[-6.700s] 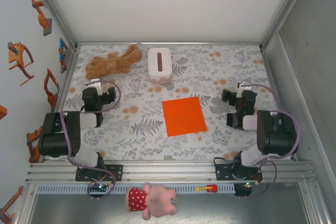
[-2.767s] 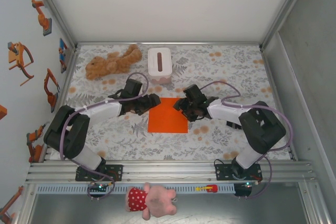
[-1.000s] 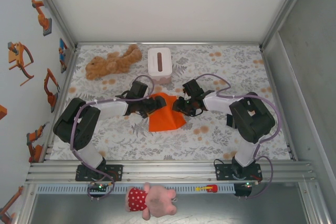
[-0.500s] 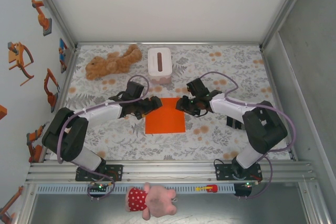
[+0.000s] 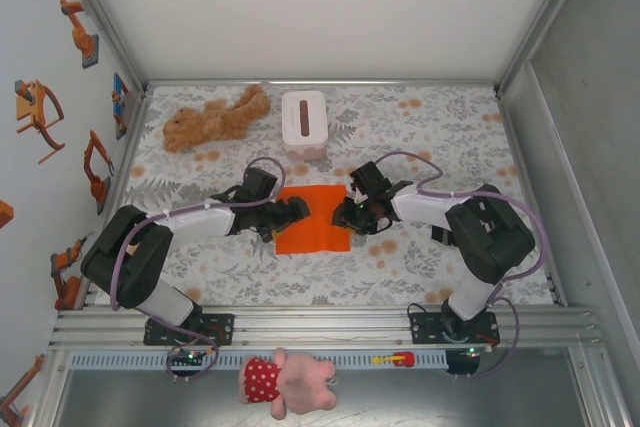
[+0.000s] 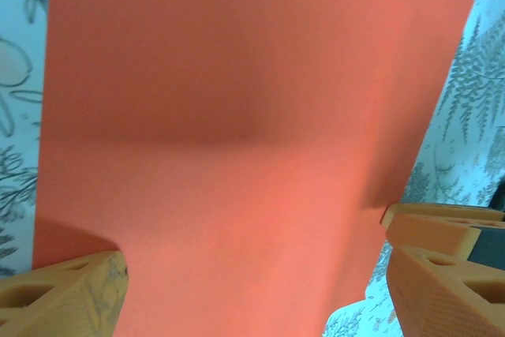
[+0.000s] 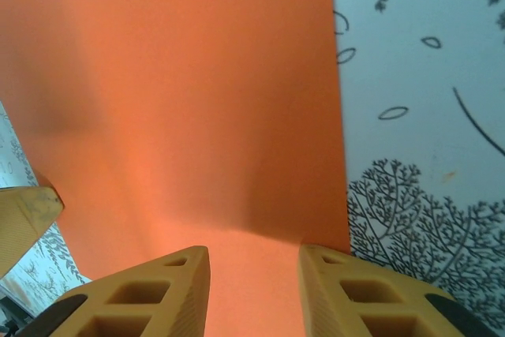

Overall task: Fold a paper plane with a square sheet of paper (pick it up from the middle)
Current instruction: First fold in half a square sheet of paper at the center of the table.

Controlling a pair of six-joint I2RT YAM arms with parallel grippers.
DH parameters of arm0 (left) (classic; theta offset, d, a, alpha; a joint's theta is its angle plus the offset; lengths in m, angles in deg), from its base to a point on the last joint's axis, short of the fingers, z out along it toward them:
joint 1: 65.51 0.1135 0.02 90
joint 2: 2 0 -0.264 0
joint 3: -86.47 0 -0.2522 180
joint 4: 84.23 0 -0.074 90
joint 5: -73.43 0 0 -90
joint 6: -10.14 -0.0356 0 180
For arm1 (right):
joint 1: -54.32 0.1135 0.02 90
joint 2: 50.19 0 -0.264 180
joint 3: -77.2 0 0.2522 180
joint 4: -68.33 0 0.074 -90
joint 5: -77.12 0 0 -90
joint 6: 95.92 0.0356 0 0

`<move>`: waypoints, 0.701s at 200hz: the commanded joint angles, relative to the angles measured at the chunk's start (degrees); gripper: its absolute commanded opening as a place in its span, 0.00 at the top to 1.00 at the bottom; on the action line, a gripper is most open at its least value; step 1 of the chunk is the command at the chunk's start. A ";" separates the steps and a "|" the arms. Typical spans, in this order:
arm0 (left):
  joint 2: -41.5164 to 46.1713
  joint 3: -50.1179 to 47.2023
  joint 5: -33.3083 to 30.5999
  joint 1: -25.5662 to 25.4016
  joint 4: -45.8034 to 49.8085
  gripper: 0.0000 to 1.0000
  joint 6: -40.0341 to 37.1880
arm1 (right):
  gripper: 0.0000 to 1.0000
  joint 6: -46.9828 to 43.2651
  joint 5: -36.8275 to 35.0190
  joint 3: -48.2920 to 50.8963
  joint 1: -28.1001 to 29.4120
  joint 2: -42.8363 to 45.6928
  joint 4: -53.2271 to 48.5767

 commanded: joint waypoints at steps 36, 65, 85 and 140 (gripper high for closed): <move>-0.81 -3.01 -0.17 -0.16 -1.56 0.11 0.96 | 0.66 2.10 0.32 1.59 0.25 -4.15 3.91; 0.04 -3.01 -0.10 -0.17 -2.21 0.09 0.44 | 0.67 2.28 0.88 1.30 0.31 -4.49 5.26; 0.06 -1.73 1.17 -0.20 -2.62 0.08 -0.73 | 0.67 2.06 1.70 0.31 0.52 -5.49 5.62; -2.33 2.48 0.80 -0.39 2.07 0.10 -3.60 | 0.69 2.99 3.38 -1.15 1.48 -8.19 7.79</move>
